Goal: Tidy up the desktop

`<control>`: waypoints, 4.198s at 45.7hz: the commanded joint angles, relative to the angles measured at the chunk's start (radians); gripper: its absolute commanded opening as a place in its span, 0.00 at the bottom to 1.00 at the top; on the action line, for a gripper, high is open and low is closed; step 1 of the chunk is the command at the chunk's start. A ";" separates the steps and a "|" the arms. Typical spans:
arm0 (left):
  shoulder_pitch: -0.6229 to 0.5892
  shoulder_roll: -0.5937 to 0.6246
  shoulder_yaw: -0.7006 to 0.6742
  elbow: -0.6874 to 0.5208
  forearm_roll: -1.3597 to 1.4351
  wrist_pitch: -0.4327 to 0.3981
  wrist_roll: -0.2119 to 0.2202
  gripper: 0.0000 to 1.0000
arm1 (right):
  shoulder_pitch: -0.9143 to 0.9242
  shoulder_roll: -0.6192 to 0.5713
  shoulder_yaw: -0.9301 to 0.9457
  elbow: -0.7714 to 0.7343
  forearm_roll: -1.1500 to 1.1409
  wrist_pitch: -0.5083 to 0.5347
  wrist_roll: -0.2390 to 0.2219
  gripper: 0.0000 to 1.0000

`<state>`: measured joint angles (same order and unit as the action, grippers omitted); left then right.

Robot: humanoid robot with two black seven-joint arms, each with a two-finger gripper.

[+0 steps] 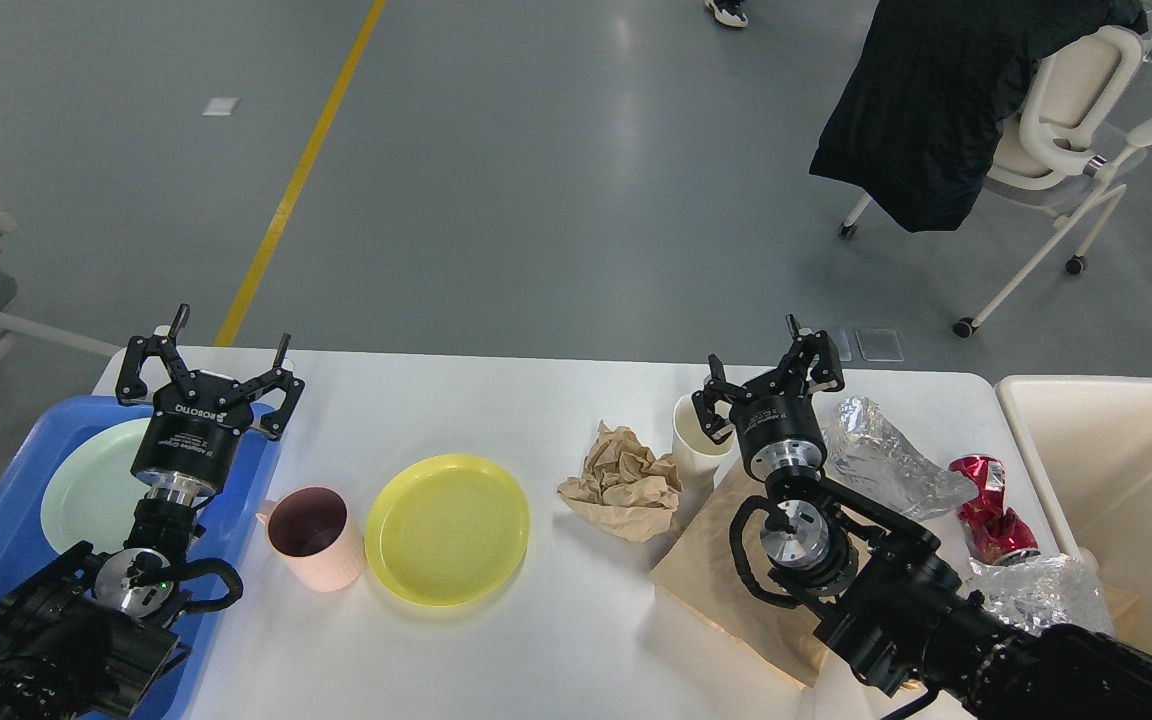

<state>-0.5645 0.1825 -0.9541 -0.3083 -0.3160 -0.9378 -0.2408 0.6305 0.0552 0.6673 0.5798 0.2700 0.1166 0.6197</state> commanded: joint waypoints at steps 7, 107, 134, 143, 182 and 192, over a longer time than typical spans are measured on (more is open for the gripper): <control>0.000 0.002 0.000 0.000 0.000 -0.001 0.000 1.00 | 0.000 0.000 0.000 0.000 0.000 0.000 0.000 1.00; -1.060 -0.227 2.291 -0.032 0.262 0.182 0.001 1.00 | 0.000 0.000 0.000 0.002 0.000 0.000 0.000 1.00; -1.342 -0.141 2.210 -0.782 0.262 0.140 0.001 1.00 | 0.000 0.000 0.000 0.000 0.000 0.000 0.000 1.00; -1.341 -0.152 2.212 -0.782 0.262 0.140 0.000 1.00 | 0.000 0.000 0.000 0.000 0.000 0.000 0.000 1.00; -1.330 -0.081 2.214 -0.784 0.262 0.140 0.000 1.00 | 0.000 0.000 0.000 0.002 0.000 0.000 0.000 1.00; -1.339 -0.064 2.198 -0.795 0.262 0.135 0.000 1.00 | 0.000 0.000 0.000 0.002 0.000 0.000 0.000 1.00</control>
<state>-1.9024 0.1250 1.2587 -1.0930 -0.0536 -0.7975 -0.2408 0.6305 0.0552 0.6673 0.5815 0.2700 0.1166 0.6197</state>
